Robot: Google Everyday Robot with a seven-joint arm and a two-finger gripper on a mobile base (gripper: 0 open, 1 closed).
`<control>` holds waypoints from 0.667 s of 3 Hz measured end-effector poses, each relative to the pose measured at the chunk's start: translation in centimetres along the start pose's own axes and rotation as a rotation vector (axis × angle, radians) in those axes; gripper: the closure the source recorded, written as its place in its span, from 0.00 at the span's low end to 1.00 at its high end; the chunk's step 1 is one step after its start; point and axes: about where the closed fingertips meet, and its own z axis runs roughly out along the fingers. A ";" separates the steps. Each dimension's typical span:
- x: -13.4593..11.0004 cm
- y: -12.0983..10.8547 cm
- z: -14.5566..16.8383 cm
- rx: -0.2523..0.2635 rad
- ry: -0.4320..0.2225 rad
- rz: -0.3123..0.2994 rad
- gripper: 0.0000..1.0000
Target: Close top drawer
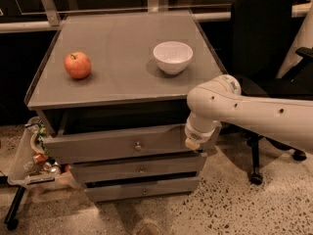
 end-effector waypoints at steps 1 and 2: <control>-0.5 -0.8 0.4 0.020 0.019 0.003 1.00; -1.1 -1.6 0.2 0.040 0.037 -0.002 1.00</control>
Offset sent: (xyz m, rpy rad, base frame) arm 0.0323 0.0051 0.0073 -0.0804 -0.0340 -0.0106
